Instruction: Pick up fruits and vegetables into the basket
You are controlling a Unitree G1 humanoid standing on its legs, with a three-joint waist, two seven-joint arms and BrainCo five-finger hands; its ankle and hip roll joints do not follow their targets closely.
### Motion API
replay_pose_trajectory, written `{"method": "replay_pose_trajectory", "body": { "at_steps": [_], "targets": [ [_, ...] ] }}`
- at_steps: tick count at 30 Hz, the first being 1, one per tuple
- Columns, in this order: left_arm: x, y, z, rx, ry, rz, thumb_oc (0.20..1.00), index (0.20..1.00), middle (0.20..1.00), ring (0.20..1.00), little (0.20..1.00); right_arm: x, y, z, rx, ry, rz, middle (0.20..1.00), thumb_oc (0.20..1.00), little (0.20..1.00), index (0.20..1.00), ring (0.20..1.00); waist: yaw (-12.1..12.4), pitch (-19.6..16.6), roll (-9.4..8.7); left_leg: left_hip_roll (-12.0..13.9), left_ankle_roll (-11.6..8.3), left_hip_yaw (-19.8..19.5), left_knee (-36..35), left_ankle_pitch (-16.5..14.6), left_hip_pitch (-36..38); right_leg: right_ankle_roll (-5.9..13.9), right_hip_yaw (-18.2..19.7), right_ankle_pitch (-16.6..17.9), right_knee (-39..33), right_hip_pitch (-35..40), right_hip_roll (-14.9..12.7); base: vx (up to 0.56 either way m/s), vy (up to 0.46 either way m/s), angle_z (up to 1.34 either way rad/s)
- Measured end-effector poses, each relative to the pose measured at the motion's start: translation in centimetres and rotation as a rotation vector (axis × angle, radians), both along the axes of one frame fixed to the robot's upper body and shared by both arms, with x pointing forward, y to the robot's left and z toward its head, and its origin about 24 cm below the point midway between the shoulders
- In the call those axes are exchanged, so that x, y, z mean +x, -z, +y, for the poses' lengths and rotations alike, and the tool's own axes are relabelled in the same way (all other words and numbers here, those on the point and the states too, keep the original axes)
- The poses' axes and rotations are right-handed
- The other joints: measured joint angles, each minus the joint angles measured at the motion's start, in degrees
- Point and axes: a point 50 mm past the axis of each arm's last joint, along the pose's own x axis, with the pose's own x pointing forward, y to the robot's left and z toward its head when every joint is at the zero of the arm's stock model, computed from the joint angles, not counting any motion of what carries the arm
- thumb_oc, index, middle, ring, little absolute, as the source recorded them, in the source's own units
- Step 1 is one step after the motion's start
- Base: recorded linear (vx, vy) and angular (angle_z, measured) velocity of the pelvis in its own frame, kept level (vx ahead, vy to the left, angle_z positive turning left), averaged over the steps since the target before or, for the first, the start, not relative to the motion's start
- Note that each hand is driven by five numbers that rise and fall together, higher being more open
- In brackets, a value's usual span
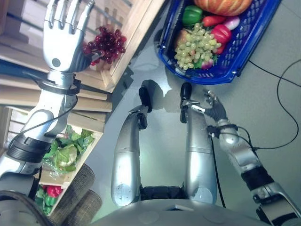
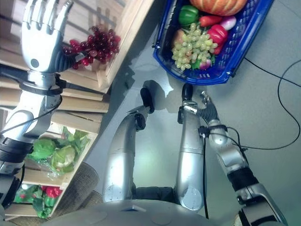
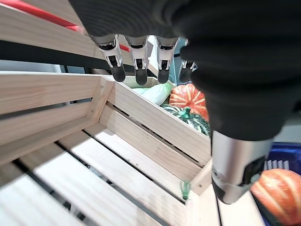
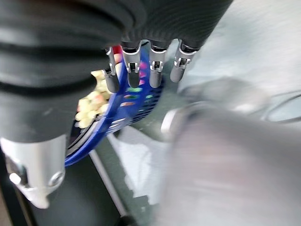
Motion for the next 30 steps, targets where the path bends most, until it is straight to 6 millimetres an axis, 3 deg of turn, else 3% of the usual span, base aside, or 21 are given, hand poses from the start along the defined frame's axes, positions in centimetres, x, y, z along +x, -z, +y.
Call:
{"method": "replay_pose_trajectory", "body": {
  "at_steps": [7, 11, 15, 18, 22, 30],
  "targets": [
    [1.3, 2.0, 1.4, -0.004, -0.129, 0.131, 1.0, 1.0, 1.0, 1.0, 1.0, 0.2, -2.6, -1.1, -0.039, -0.014, -0.111, 1.0, 1.0, 1.0, 1.0, 1.0, -1.8, -0.1, 0.1, 1.0, -0.46, 1.5, -1.1, 0.0, 2.1, 0.07, 1.3, 0.3, -1.1, 1.0, 1.4, 0.0, 0.071, -0.14],
    [2.6, 4.4, 2.8, -0.018, -0.24, 0.263, 1.0, 1.0, 1.0, 1.0, 1.0, 0.0, -3.4, -2.1, -0.065, -0.006, -0.138, 1.0, 1.0, 1.0, 1.0, 1.0, -3.3, -0.1, 0.15, 1.6, -0.99, 2.2, -1.8, 0.0, 2.5, -0.11, 1.9, 0.5, -1.7, 0.9, 2.4, 0.03, 0.104, -0.11],
    [3.3, 6.9, 4.8, -0.17, -0.324, 0.401, 1.0, 1.0, 1.0, 1.0, 1.0, 0.0, -4.5, -2.3, -0.047, -0.005, -0.18, 1.0, 1.0, 1.0, 1.0, 1.0, -4.5, -0.1, 0.15, 2.0, -1.18, 3.0, -1.7, -0.5, 2.5, -0.43, 2.7, 0.7, -1.7, 0.4, 2.9, 0.02, 0.066, -0.13],
    [3.5, 8.7, 4.8, -0.288, -0.327, 0.464, 1.0, 1.0, 1.0, 1.0, 1.0, -0.2, -5.1, -2.5, -0.043, -0.008, -0.201, 1.0, 1.0, 1.0, 1.0, 1.0, -4.8, -0.1, 0.15, 2.0, -1.41, 3.0, -1.8, -0.7, 2.7, -0.46, 2.9, 0.7, -1.6, 0.2, 3.1, 0.03, 0.084, -0.05],
    [3.4, 9.7, 5.7, -0.324, -0.389, 0.474, 1.0, 1.0, 1.0, 1.0, 1.0, -0.3, -5.6, -3.1, -0.049, 0.004, -0.211, 1.0, 1.0, 1.0, 1.0, 1.0, -5.0, -0.1, 0.15, 2.0, -1.29, 3.3, -1.7, -0.8, 2.8, -0.39, 3.3, 0.7, -1.5, 0.1, 3.2, 0.03, 0.085, -0.03],
    [3.6, 9.9, 7.0, -0.368, -0.498, 0.425, 1.0, 1.0, 1.0, 1.0, 1.0, -0.3, -5.9, -3.2, -0.049, 0.016, -0.228, 1.0, 1.0, 1.0, 1.0, 1.0, -6.1, -0.1, 0.14, 2.1, -1.31, 3.8, -0.7, -0.9, 0.8, -0.18, 4.2, 0.5, -0.3, -2.3, 3.5, 0.01, 0.048, -0.02]
  ]
}}
